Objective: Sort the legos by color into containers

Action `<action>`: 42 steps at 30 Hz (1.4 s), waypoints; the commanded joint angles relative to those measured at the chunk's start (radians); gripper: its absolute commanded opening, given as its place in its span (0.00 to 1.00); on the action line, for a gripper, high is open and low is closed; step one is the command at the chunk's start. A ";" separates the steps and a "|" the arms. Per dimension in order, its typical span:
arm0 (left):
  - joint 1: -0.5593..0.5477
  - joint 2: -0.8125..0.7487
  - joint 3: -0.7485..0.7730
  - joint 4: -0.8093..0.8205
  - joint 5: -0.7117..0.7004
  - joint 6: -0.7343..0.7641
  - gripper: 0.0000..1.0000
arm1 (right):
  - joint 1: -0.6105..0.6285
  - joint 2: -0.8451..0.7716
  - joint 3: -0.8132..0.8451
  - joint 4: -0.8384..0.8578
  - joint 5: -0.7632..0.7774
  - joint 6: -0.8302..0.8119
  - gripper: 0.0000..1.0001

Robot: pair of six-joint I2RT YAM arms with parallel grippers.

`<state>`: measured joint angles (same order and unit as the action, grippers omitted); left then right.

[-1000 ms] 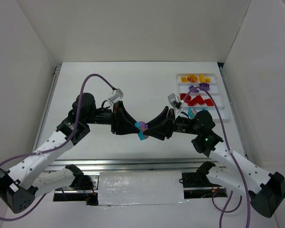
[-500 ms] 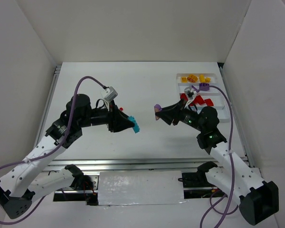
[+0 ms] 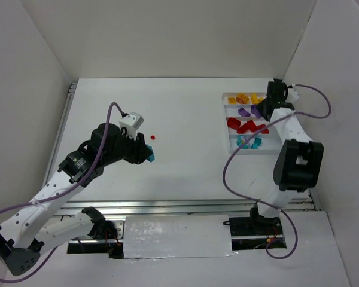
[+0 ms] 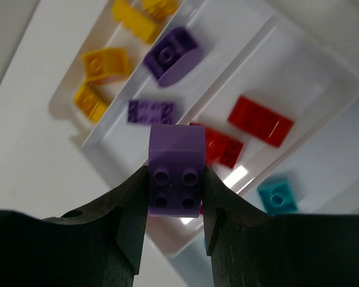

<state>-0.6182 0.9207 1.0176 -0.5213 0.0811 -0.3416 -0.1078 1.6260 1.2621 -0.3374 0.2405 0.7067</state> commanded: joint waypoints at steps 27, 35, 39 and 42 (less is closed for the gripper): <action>0.000 -0.032 -0.004 0.012 -0.060 0.061 0.00 | -0.127 0.704 0.882 -0.293 0.108 -0.136 0.01; 0.000 -0.033 -0.005 0.014 -0.044 0.064 0.00 | -0.141 0.798 1.007 -0.420 0.017 -0.156 0.02; 0.000 -0.033 -0.004 0.014 -0.037 0.065 0.00 | -0.151 0.782 0.959 -0.403 -0.056 -0.145 0.03; 0.000 -0.034 -0.005 0.014 -0.037 0.064 0.00 | -0.156 0.801 0.979 -0.420 -0.125 -0.156 0.03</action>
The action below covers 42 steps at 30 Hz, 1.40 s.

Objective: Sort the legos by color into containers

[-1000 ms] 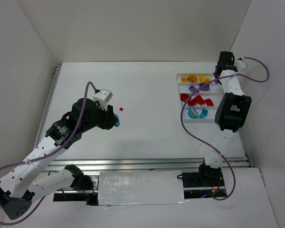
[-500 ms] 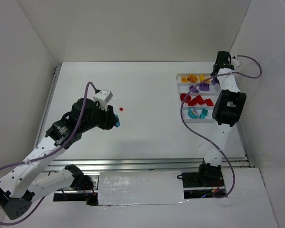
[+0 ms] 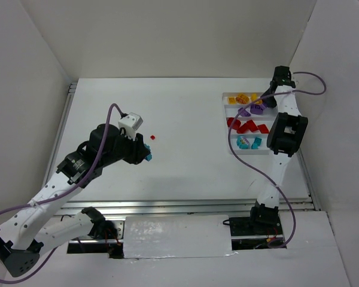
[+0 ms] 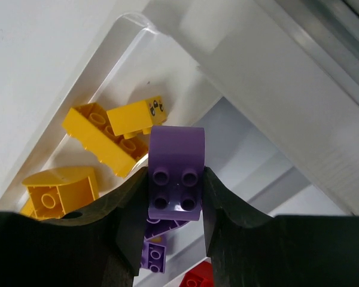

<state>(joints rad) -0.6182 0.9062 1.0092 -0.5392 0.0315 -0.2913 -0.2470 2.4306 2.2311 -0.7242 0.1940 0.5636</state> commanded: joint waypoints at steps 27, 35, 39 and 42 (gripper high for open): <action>-0.002 -0.020 0.002 0.031 0.015 0.015 0.00 | -0.055 -0.130 -0.171 0.054 -0.053 0.009 0.06; 0.000 -0.015 0.003 0.031 0.015 0.017 0.00 | -0.055 -0.108 -0.104 0.048 -0.036 0.016 0.22; 0.000 -0.018 0.002 0.030 0.015 0.018 0.00 | -0.055 -0.093 -0.070 0.029 -0.033 0.015 0.56; 0.000 -0.017 0.002 0.033 0.018 0.017 0.00 | -0.055 -0.099 -0.070 0.026 -0.033 0.016 0.67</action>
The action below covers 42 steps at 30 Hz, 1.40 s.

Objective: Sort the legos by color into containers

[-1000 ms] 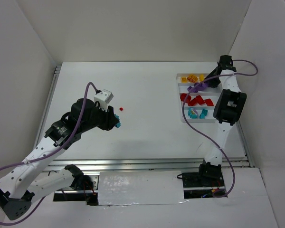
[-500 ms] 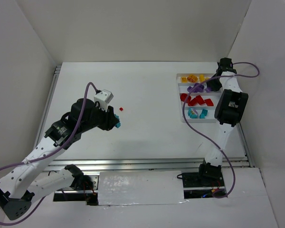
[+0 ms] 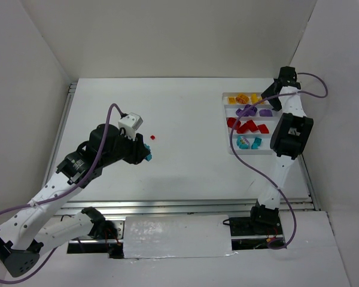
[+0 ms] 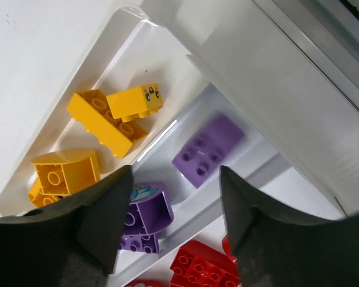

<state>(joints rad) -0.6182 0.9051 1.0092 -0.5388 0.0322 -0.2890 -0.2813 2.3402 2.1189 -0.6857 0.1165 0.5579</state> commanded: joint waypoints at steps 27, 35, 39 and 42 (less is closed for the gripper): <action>0.155 -0.005 0.037 0.447 0.771 -0.240 0.00 | 0.783 -1.194 -1.206 0.914 -1.111 -0.173 0.93; 0.152 -0.014 -0.004 0.606 0.876 -0.329 0.00 | 0.893 -1.248 -1.266 1.141 -1.043 -0.003 0.92; 0.152 -0.005 -0.014 0.620 0.879 -0.354 0.00 | 0.953 -1.227 -1.232 1.190 -1.043 0.019 0.91; 0.152 0.002 -0.017 0.614 0.876 -0.351 0.00 | 0.988 -1.216 -1.218 1.222 -1.038 0.034 0.88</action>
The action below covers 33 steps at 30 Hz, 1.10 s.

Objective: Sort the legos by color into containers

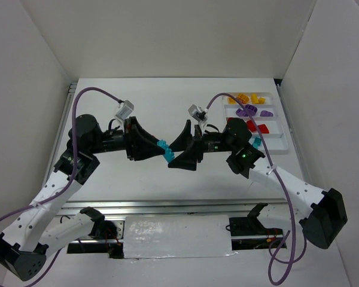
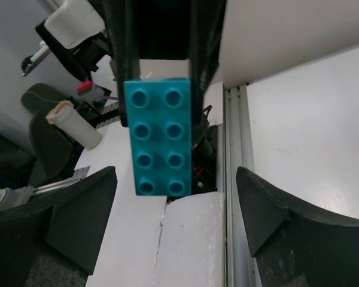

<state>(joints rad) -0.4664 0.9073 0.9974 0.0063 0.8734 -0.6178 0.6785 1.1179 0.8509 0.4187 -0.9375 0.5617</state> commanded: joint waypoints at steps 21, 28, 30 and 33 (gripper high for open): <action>0.000 -0.014 0.196 -0.606 -1.062 0.148 0.99 | -0.443 0.138 0.057 -0.579 0.698 0.089 0.00; 0.000 -0.081 0.004 -0.571 -1.103 0.168 0.99 | -0.756 0.201 0.069 -0.785 1.235 0.135 0.00; 0.000 -0.065 0.001 -0.580 -1.107 0.185 0.99 | -0.801 0.270 0.112 -0.802 1.282 0.129 0.00; 0.000 -0.048 0.007 -0.589 -1.114 0.202 0.99 | -0.855 0.374 0.177 -0.842 1.325 0.133 0.00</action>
<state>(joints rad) -0.4671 0.8562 0.9936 -0.6014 -0.1989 -0.4538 -0.1471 1.4147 0.9443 -0.3519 0.2329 0.6804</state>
